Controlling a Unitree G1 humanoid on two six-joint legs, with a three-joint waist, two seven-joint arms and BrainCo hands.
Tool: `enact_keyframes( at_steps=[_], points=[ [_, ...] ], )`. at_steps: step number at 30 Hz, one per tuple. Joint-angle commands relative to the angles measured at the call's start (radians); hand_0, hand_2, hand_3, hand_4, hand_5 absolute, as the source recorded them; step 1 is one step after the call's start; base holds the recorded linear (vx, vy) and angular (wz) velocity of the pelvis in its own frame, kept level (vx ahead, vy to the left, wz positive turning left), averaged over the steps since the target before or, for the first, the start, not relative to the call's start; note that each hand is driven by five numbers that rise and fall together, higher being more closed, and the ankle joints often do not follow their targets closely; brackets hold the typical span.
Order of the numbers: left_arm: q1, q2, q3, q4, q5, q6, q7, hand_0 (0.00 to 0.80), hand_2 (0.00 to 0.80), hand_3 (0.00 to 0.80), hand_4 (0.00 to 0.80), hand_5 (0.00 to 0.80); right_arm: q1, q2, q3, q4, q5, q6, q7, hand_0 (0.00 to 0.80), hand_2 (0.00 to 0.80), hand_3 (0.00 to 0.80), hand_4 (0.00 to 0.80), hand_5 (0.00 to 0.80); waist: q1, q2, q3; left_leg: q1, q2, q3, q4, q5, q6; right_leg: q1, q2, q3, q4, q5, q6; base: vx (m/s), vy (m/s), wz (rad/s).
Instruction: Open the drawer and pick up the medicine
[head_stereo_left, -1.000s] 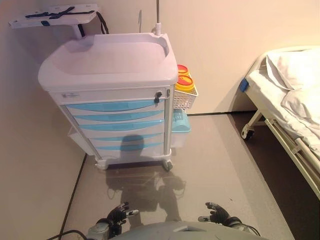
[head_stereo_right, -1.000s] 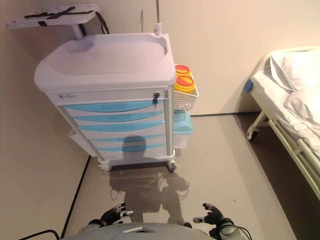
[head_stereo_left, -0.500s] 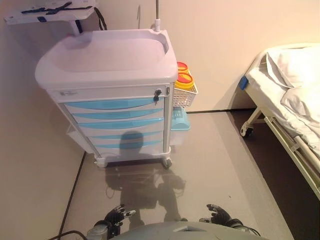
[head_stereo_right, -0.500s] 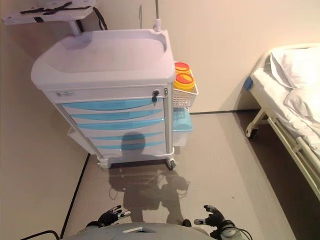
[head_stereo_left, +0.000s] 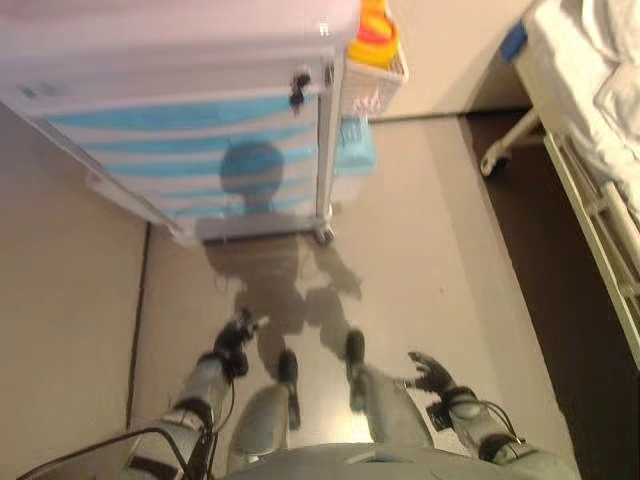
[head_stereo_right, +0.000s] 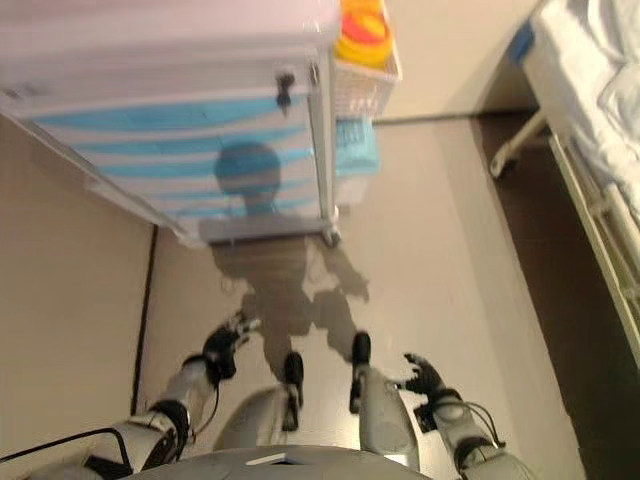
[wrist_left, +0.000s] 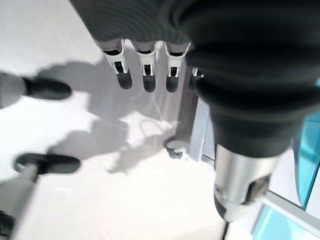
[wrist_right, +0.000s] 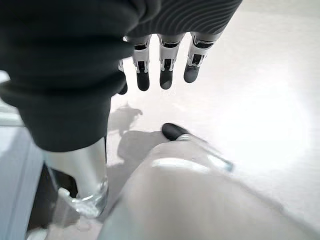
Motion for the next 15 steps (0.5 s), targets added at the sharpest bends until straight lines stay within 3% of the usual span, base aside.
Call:
enact_keyframes(
  at_steps=[1, 7, 15],
  points=[
    [-0.005, 0.004, 0.055, -0.098, -0.156, -0.08, -0.022, 0.0, 0.0, 0.0, 0.0, 0.0, 0.027, -0.015, 0.049, -0.084, 0.05, -0.012, -0.023, 0.0, 0.0, 0.0, 0.0, 0.0, -0.033, -0.013, -0.001, -0.123, -0.019, 0.066, 0.074, -0.045, 0.078, -0.099, 0.025, 0.046, 0.102, -0.044, 0.024, -0.062, 0.027, -0.21],
    [-0.132, 0.068, 0.063, -0.251, -0.367, -0.131, -0.085, 0.0, 0.0, 0.0, 0.0, 0.0, 0.026, -0.046, 0.091, -0.147, 0.088, -0.015, -0.013, 0.0, 0.0, 0.0, 0.0, 0.0, -0.062, -0.051, 0.045, -0.254, -0.011, 0.065, 0.173, -0.074, 0.081, -0.206, 0.067, 0.077, 0.137, -0.031, 0.019, -0.043, -0.004, -0.15],
    [-0.336, 0.2, 0.096, -0.321, -0.651, -0.142, -0.2, 0.0, 0.0, 0.0, 0.0, 0.0, 0.061, -0.08, 0.135, -0.214, 0.114, -0.024, -0.026, 0.0, 0.0, 0.0, 0.0, 0.0, -0.089, -0.087, 0.083, -0.351, -0.002, 0.053, 0.29, -0.127, 0.078, -0.28, 0.073, 0.074, 0.183, -0.032, 0.009, 0.012, -0.005, -0.08]
  ],
)
